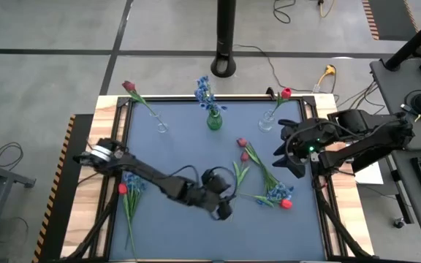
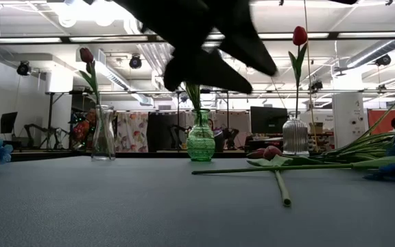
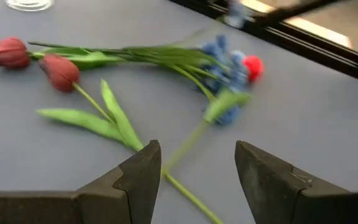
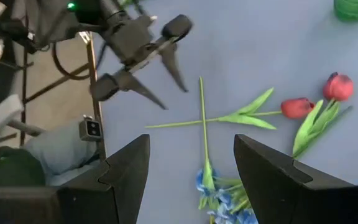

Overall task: Sort flowers into vase by color
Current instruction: Put the left red flower into the left transparent vase

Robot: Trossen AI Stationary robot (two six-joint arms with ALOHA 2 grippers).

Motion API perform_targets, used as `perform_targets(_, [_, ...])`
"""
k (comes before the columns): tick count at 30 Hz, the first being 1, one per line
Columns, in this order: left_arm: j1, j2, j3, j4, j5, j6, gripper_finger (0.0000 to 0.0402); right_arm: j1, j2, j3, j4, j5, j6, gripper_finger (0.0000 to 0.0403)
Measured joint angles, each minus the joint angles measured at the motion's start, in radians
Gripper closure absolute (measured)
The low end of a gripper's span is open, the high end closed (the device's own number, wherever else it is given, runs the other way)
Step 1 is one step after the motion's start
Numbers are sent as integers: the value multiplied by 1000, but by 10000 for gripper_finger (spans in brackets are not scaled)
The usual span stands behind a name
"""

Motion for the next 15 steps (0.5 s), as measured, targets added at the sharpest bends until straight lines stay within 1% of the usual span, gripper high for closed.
perform_targets(5, [61, 105, 113, -59, 2, 10, 208, 38, 0, -2, 2, 14, 6, 179])
perform_targets(10, [89, 199, 211, -171, 2, -27, 185, 49, 0, -3, 1, 38, 6, 179])
perform_targets(15, [103, 270, 290, -228, 2, -46, 166, 49, 0, -4, 1, 47, 3, 179])
